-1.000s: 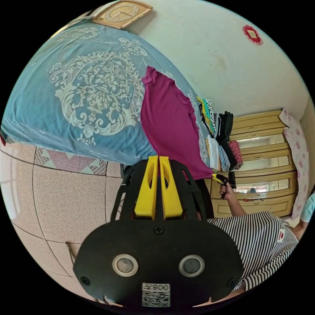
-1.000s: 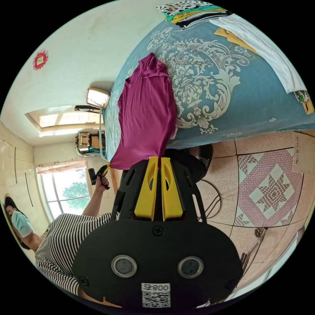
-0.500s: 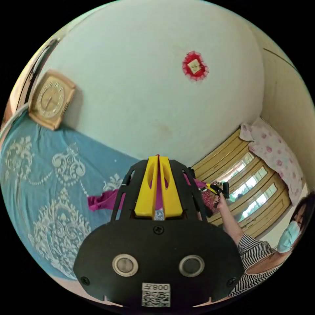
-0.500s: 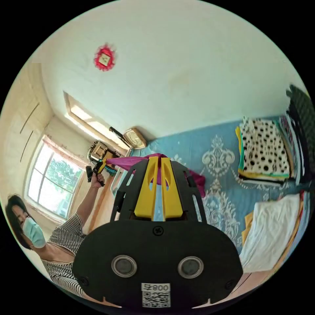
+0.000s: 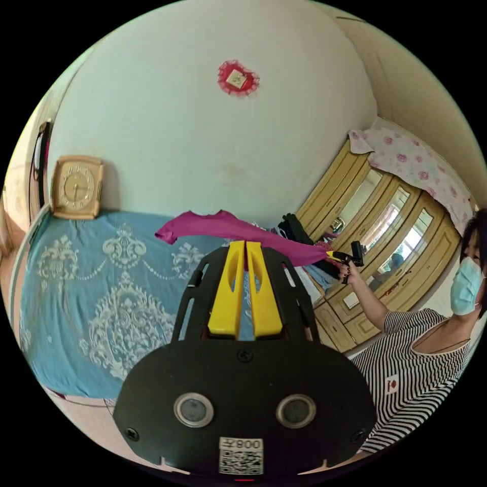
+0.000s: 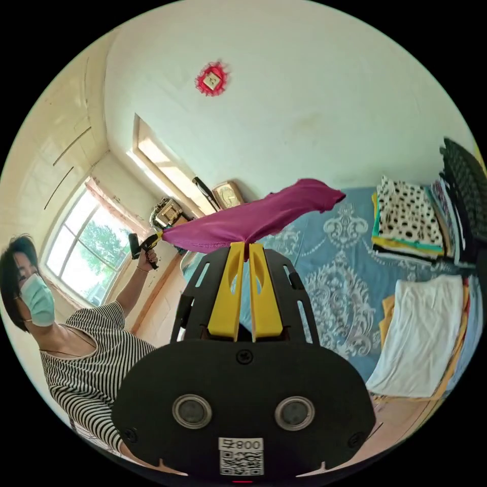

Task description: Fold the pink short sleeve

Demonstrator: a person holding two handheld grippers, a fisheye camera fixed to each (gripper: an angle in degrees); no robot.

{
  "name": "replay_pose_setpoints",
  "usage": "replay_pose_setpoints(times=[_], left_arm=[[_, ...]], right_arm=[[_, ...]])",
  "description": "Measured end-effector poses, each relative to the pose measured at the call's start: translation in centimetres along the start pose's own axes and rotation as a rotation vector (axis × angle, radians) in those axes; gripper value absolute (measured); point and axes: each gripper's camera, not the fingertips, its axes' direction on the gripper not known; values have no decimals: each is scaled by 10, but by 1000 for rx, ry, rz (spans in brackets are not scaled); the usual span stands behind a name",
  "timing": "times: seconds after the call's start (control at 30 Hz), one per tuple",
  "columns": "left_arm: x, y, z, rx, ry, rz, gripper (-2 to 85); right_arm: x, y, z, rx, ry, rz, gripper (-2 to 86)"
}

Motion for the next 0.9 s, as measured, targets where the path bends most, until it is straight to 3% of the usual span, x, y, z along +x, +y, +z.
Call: replay_pose_setpoints(times=[0.27,0.37,0.47,0.9], left_arm=[[-89,197,80,-365,-45,-479,3],[-106,241,99,-379,-7,-637,3],[-108,251,114,-442,-48,-641,3],[-135,228,127,-440,-43,-639,3]], right_arm=[[123,189,118,-305,-51,444,10],[159,238,152,-417,-40,602,10],[174,256,171,-508,11,643,10],[219,232,178,-491,10,690,10]])
